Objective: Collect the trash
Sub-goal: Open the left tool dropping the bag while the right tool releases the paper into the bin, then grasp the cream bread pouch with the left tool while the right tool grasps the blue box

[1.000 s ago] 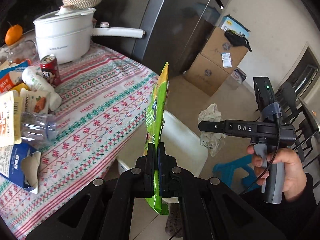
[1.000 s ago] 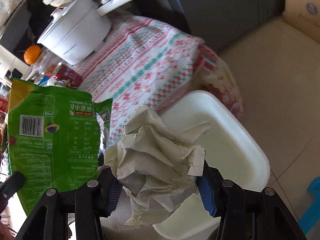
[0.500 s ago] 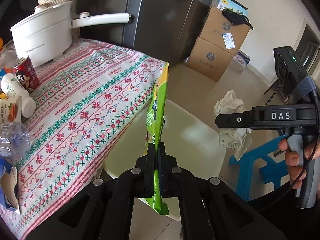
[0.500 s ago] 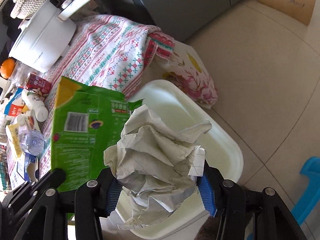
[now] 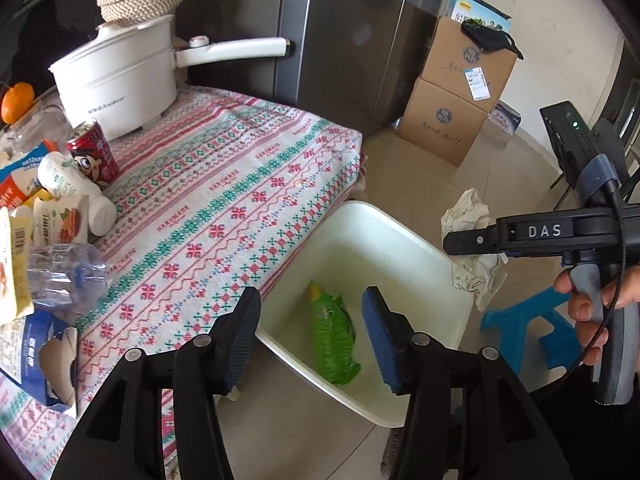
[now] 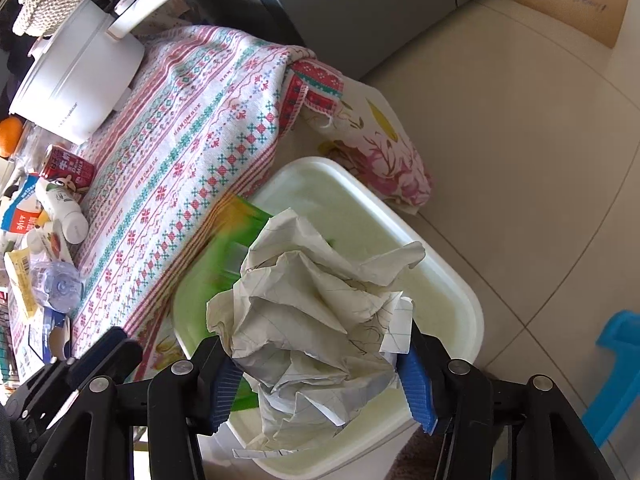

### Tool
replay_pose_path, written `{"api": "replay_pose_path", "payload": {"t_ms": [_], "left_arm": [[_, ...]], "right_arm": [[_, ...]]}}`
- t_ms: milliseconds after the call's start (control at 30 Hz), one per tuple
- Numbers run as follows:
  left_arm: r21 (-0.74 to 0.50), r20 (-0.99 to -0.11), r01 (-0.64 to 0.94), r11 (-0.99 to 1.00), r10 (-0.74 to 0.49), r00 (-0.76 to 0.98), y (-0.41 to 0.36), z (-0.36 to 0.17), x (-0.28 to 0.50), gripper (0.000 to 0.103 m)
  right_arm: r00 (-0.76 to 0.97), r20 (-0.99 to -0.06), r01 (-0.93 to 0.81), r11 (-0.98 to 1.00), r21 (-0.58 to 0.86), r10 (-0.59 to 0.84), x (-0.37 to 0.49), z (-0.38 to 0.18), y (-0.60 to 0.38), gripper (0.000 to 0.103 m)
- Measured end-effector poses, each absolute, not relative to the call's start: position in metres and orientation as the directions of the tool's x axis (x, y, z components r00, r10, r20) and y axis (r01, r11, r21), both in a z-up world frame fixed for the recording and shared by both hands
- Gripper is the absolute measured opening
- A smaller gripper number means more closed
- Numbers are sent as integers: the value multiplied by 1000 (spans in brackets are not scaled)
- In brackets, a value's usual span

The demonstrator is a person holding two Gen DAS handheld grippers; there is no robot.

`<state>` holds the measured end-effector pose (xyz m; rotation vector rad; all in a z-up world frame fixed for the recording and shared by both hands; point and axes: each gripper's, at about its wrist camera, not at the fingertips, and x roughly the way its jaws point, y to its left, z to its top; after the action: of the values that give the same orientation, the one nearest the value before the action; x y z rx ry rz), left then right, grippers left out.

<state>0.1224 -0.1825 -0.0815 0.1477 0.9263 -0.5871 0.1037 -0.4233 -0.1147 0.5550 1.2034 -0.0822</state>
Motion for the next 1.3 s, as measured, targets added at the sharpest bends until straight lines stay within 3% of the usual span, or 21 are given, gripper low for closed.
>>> {"api": "replay_pose_path", "payload": {"t_ms": [533, 833, 1300], "left_arm": [[-74, -770, 402, 913, -309, 559, -99, -40, 108, 81], [-69, -760, 311, 948, -252, 600, -53, -27, 104, 89], [-107, -770, 95, 990, -143, 621, 54, -23, 106, 93]], "right_arm": [[274, -946, 341, 903, 262, 171, 126, -147, -397, 63], [294, -947, 333, 914, 230, 131, 127, -141, -390, 92], [434, -887, 203, 942, 267, 157, 125, -81, -350, 96]]}}
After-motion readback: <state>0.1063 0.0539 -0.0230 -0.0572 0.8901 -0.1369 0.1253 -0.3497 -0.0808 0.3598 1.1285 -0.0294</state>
